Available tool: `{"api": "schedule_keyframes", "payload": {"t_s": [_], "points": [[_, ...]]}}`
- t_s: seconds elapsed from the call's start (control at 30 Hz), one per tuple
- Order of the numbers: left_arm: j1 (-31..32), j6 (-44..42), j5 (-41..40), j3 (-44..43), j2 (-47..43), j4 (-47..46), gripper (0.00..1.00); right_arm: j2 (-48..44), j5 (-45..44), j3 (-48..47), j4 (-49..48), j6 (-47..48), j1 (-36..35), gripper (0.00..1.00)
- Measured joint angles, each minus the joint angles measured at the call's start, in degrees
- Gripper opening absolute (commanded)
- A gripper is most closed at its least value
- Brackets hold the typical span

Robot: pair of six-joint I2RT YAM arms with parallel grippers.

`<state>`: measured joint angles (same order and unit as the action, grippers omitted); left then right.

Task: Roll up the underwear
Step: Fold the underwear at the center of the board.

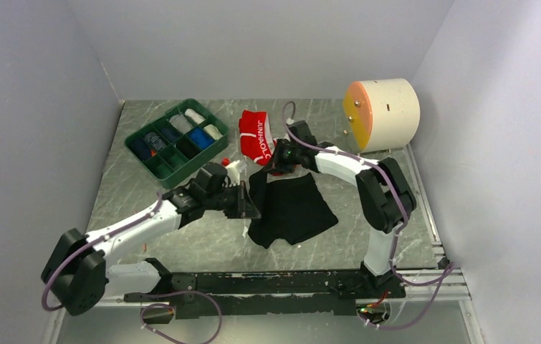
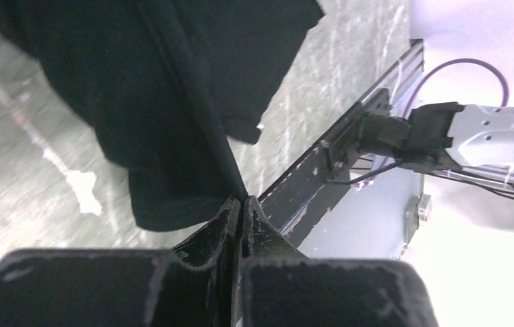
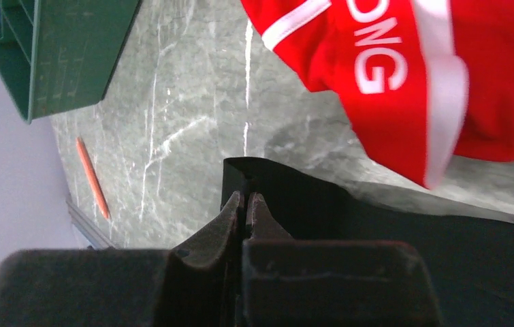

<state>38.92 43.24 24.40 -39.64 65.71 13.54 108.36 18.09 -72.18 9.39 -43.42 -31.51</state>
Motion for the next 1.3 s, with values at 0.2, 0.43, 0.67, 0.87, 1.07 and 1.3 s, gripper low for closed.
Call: {"api": "schedule_keyframes", "payload": {"t_s": [0.2,0.43,0.67,0.87,1.07,1.3], "points": [[5.51,2.97,0.26,-6.64,10.12,-5.66,0.05,-3.76,6.16,5.25,-2.84,3.13,6.71,0.0],[11.76,4.04,0.42,-16.61,21.49,-9.2,0.05,-4.79,15.72,10.19,-4.7,5.6,16.55,0.0],[17.77,4.46,-0.81,-26.38,31.89,-9.18,0.05,-4.74,19.85,10.45,-2.14,10.64,22.16,0.0],[20.2,4.48,-1.81,-30.58,38.32,-8.46,0.05,-4.74,17.51,10.45,1.97,14.99,23.23,0.0],[21.0,4.46,-1.81,-34.32,44.52,-8.55,0.05,-4.74,15.61,10.45,2.25,15.41,23.52,0.0],[21.81,4.55,-1.97,-36.3,47.08,-10.45,0.05,-3.5,11.78,8.63,5.35,16.9,23.54,0.0]]}}
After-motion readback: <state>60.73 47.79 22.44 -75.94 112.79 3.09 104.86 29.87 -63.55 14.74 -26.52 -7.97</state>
